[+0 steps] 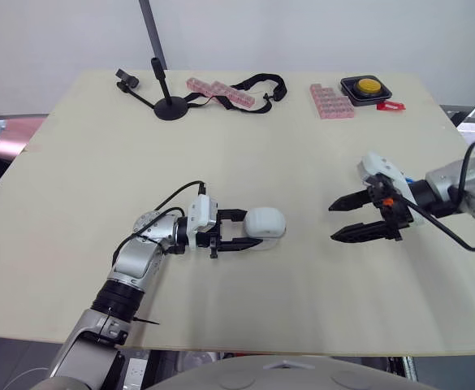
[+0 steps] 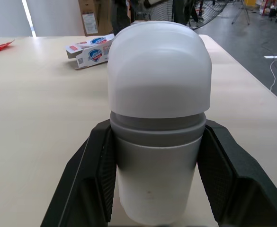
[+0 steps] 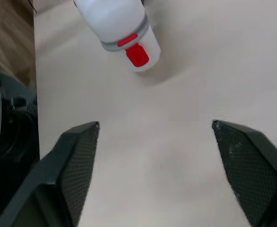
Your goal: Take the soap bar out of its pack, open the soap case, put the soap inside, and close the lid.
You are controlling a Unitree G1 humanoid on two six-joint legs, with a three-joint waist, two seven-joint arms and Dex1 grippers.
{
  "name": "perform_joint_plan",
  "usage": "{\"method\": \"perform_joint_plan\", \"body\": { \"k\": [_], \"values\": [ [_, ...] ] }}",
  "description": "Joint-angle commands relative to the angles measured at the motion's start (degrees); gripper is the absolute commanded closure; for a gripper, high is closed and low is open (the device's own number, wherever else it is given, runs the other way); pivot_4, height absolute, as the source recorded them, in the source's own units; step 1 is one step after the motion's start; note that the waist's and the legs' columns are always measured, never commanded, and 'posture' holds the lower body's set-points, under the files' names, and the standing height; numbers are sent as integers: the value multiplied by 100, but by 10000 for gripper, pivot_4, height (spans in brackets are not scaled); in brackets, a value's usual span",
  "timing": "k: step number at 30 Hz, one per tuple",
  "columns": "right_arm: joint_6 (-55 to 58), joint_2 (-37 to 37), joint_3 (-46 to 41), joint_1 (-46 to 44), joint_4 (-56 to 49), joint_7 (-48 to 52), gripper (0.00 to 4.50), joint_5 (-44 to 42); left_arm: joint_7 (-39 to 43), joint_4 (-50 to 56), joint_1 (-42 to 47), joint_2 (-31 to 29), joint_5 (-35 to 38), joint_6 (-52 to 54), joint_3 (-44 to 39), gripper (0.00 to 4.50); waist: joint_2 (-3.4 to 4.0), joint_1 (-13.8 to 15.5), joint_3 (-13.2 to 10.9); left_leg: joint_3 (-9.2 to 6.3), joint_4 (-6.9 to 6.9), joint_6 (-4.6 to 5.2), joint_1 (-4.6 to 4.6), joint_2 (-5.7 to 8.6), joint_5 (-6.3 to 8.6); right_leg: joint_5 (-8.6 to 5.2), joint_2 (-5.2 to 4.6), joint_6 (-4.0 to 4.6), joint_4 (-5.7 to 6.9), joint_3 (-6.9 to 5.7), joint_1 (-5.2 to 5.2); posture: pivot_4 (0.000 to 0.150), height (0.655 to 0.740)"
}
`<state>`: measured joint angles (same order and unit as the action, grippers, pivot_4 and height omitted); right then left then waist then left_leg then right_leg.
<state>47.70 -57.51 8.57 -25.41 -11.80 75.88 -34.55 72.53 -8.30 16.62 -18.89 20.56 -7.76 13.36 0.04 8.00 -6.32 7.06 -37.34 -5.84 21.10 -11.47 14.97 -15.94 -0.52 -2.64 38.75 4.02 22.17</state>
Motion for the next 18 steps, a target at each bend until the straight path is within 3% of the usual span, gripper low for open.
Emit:
{"method": "perform_joint_plan", "body": {
  "k": [1,9,18],
  "values": [
    [-708,305,-604,354,-17,100,18078,-217,39,-49,-40,-8,61,-117,-96,25928,0,-14,0,0,0,0,0,0,0,0,5,0,1,2,1,1500,7400],
    [-1659,1115,-1226,760,-63,106,44444,-470,42,-1,-130,37,141,-146,-135,25928,0,-16,0,-1,-1,1,1,-1,0,0,-15,0,1,-4,3,1500,7400],
    [-1341,1687,-1031,326,-821,-430,44796,-880,-32,89,-141,17,127,-79,-123,25928,0,-22,0,-2,-1,1,-1,0,-1,0,-15,0,2,-4,4,1500,7400]
  ]
}}
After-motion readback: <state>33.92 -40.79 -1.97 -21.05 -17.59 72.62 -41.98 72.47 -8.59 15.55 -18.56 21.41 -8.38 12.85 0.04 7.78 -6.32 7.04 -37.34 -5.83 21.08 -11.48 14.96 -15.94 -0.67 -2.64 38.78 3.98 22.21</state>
